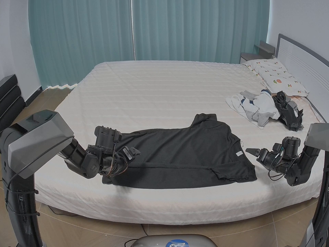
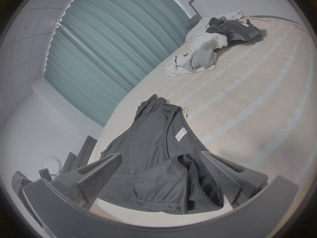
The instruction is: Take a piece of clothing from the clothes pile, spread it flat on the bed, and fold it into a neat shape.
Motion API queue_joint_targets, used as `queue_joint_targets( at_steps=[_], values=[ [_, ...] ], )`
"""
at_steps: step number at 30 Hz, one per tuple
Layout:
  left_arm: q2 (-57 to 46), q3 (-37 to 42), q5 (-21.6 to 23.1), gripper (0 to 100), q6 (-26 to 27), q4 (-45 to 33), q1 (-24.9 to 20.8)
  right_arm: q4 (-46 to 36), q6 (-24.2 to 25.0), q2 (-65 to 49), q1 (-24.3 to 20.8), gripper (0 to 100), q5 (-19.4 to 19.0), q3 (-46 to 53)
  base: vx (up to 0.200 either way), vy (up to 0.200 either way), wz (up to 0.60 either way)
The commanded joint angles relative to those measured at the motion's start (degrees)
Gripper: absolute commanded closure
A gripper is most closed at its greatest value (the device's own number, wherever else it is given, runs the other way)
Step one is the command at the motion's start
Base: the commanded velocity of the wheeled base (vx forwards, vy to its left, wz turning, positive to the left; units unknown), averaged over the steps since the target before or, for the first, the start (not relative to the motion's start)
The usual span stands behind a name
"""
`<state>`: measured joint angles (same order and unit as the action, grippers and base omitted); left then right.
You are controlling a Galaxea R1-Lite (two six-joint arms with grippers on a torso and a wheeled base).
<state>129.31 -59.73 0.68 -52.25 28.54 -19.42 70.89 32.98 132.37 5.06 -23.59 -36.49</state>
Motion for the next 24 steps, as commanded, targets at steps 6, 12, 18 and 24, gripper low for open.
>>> queue_joint_targets(
  at_steps=[6,12,18,24],
  values=[
    [7.36,-9.35,-1.56,0,0.22,-2.87,0.87,0.04,-0.10,-0.18,-0.14,0,0.03,0.19,0.000,0.000,0.00],
    [9.03,-15.06,-1.91,0,0.22,-9.73,1.93,0.04,-0.10,-0.44,-0.14,0,0.12,0.19,0.000,0.000,0.00],
    [10.70,-18.23,-1.91,0,-0.66,-9.64,3.07,0.13,-0.10,-0.09,-0.05,0,0.21,0.28,0.000,0.000,0.00],
    [11.41,-18.66,-2.09,0,-2.07,-9.38,4.21,0.13,-0.10,0.09,-0.14,0,0.21,0.28,0.000,0.000,0.00]
  ],
)
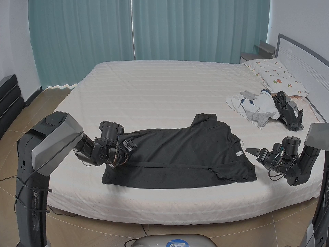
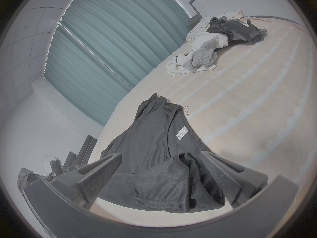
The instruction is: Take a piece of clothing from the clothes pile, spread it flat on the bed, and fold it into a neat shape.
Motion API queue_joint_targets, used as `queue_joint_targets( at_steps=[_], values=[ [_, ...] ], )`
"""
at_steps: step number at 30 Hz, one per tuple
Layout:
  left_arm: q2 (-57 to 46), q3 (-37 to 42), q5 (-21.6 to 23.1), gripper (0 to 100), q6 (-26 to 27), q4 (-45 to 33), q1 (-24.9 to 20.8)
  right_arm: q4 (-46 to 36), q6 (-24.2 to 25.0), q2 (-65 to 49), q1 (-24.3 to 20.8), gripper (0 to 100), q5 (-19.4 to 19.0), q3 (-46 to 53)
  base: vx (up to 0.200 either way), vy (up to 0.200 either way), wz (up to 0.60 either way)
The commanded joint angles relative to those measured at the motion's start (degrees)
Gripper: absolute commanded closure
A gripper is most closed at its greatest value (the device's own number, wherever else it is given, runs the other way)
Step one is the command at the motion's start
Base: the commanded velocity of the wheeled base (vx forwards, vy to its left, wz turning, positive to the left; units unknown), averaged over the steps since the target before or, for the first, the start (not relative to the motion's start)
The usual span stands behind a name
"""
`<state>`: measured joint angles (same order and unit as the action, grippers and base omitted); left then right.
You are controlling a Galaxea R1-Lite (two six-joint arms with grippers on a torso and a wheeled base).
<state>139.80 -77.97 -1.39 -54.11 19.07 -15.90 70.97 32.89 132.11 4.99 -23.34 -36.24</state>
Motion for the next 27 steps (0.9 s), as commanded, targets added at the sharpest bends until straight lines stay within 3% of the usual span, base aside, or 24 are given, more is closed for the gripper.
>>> queue_joint_targets(
  at_steps=[1,13,19,25,27],
  values=[
    [0.82,-0.43,-0.02,0,-0.20,0.09,0.96,0.04,-0.02,0.43,-0.06,0,-0.03,0.03,0.000,0.000,0.00],
    [1.35,0.01,-2.13,0,-2.49,5.19,3.15,0.31,-0.11,1.57,-0.59,0,-0.03,0.73,0.000,0.000,0.00],
    [-0.06,0.80,-2.21,0,-2.84,5.02,7.28,2.77,-0.19,1.22,-1.03,0,0.14,2.76,0.000,0.000,0.00],
    [-4.98,7.39,-0.72,0,-2.84,5.72,9.74,4.17,-0.19,0.69,-1.29,0,0.14,4.51,0.000,0.000,0.00],
    [-8.93,13.46,2.27,0,-2.66,6.16,10.27,5.58,-0.28,0.34,-1.29,0,0.32,5.92,0.000,0.000,0.00]
  ],
)
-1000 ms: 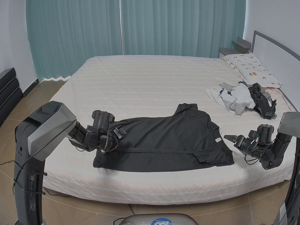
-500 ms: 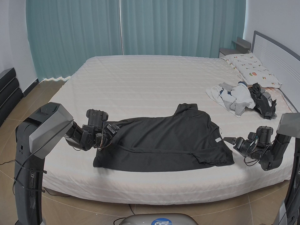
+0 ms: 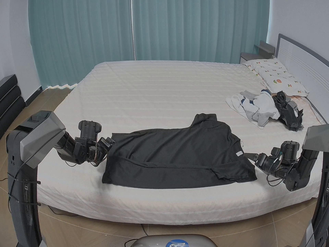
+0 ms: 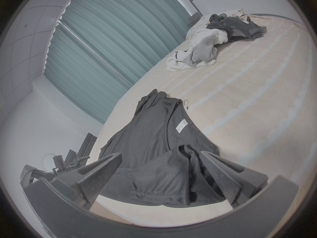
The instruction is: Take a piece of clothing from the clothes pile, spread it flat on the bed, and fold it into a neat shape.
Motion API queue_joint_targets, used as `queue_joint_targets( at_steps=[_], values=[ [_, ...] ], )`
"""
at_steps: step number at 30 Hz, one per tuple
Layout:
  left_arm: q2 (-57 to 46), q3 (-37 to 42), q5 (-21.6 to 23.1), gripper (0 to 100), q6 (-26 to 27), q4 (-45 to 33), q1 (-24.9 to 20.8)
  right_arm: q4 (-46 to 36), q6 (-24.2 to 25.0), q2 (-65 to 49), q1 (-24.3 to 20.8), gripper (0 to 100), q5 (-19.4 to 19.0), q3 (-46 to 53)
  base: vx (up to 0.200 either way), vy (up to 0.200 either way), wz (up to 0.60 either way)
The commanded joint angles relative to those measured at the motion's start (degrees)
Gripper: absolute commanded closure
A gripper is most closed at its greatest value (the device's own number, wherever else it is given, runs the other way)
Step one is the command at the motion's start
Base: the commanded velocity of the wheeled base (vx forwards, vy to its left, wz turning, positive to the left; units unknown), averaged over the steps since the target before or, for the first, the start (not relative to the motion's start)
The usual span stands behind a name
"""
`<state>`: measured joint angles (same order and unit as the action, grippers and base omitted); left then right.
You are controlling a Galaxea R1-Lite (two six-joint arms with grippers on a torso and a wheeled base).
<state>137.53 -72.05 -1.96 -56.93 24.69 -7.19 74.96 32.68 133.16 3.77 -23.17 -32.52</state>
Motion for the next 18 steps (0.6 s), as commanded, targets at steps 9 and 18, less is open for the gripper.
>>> queue_joint_targets(
  at_steps=[9,18],
  values=[
    [-10.36,20.37,10.14,0,-0.02,10.47,3.85,2.38,2.39,-1.06,-4.65,0,7.79,2.91,0.000,0.000,0.00],
    [-10.80,23.88,10.75,0,0.33,14.60,3.76,1.33,12.05,-3.61,-11.68,0,11.13,2.03,0.200,0.000,0.00]
  ],
)
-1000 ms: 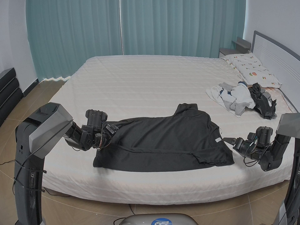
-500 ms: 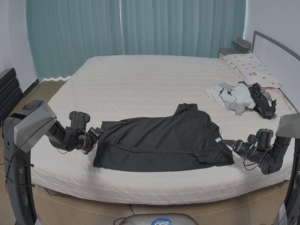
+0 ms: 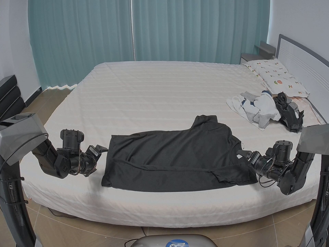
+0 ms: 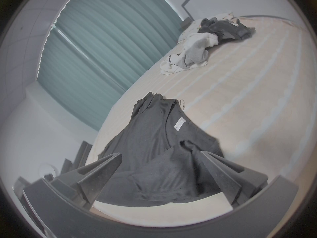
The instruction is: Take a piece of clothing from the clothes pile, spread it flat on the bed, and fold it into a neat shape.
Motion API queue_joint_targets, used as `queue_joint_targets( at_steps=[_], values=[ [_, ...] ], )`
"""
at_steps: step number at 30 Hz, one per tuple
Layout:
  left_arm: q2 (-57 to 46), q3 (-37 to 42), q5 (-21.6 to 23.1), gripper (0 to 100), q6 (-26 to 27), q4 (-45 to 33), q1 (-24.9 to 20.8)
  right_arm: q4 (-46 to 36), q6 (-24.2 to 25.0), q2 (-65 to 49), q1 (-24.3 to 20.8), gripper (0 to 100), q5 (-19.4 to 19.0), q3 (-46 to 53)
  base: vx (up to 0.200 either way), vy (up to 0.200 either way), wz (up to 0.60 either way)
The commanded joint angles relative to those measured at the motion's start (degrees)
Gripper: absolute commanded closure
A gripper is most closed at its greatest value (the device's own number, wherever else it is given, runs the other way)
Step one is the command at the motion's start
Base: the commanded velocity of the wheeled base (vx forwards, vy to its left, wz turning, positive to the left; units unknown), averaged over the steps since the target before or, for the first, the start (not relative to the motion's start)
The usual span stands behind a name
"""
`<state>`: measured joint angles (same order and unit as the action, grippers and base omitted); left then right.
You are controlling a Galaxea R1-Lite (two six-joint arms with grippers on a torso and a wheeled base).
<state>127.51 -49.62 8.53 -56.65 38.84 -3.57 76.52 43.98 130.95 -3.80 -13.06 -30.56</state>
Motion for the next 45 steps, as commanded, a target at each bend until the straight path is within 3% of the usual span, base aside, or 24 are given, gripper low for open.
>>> queue_joint_targets(
  at_steps=[1,5,8,11,14,19,24,30,43,44,45],
  values=[
    [-0.78,1.45,0.26,0,0.05,0.36,0.14,-0.23,0.75,-1.40,-4.28,0,1.10,0.15,0.200,0.000,0.00],
    [-0.95,2.59,0.26,0,0.05,0.71,0.06,-0.23,1.28,-0.35,-11.31,0,6.90,0.06,0.200,0.000,0.00],
    [-2.09,4.53,0.78,0,0.49,0.71,-0.21,-0.32,1.37,-0.17,-14.13,0,8.05,0.24,0.067,0.000,0.00],
    [-4.64,9.01,5.00,0,4.09,0.71,-0.38,-0.06,1.54,0.53,-15.88,0,8.31,0.77,0.000,0.000,0.00],
    [-6.05,12.53,8.96,0,10.16,0.45,-0.21,0.03,1.54,1.32,-15.44,0,8.31,0.85,0.000,0.000,0.00],
    [-5.96,15.43,9.22,0,17.01,0.45,-0.21,0.82,1.54,1.50,-14.13,0,8.31,2.09,0.000,0.000,0.00],
    [-5.61,19.82,10.80,0,27.73,1.41,-0.21,2.84,1.54,1.15,-13.69,0,8.22,3.32,0.000,0.000,0.00],
    [-6.05,20.88,15.46,0,29.58,1.41,-0.21,8.29,1.19,1.59,-13.51,0,7.61,7.10,0.000,0.000,0.00],
    [-4.73,21.23,14.93,0,32.66,1.41,-0.30,10.58,1.72,1.50,-12.90,0,7.34,8.41,0.000,0.000,0.00],
    [-4.73,21.49,14.93,100,33.27,1.41,-0.30,11.28,1.72,1.59,-12.81,0,7.08,8.94,0.000,0.000,0.00],
    [-4.64,22.02,14.67,100,33.97,1.41,-0.30,12.34,1.72,1.68,-12.81,0,6.64,9.47,0.000,0.000,0.00]
  ],
)
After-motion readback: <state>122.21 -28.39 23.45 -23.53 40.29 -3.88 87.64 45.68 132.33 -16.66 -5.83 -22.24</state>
